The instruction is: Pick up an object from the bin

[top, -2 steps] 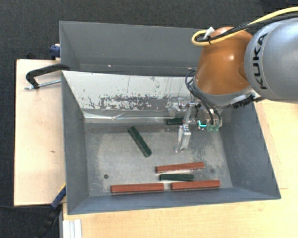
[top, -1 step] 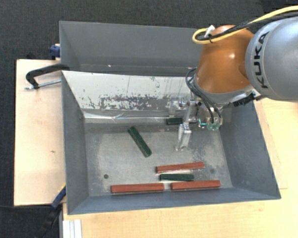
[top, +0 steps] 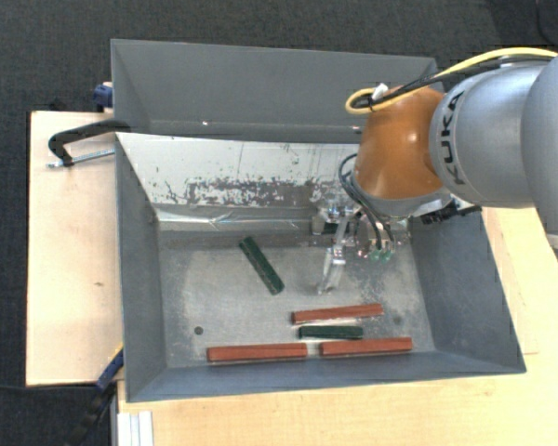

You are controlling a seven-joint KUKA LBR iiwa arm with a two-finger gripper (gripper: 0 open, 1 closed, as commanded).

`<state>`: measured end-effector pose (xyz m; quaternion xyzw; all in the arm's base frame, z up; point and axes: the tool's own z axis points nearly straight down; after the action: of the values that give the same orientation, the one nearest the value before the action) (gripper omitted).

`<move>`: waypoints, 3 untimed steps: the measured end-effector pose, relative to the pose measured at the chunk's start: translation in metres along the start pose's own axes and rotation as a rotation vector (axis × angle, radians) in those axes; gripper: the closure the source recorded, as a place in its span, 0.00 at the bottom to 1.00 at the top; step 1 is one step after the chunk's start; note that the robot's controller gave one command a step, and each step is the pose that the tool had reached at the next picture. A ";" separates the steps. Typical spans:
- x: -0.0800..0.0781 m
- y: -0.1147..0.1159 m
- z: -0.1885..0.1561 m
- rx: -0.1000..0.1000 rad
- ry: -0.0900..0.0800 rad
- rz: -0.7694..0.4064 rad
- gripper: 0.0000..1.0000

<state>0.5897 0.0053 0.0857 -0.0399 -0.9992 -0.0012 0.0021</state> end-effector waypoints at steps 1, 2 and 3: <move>0.001 -0.013 -0.007 0.001 -0.005 0.019 0.00; 0.006 0.035 0.001 0.003 -0.004 -0.017 0.00; 0.009 0.088 0.003 -0.002 -0.009 -0.008 0.00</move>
Offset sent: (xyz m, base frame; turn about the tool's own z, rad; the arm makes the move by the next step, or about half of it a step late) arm -0.0053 0.0988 -0.0111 -0.0678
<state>0.5873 0.0936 0.0827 -0.0358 -0.9994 -0.0021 -0.0022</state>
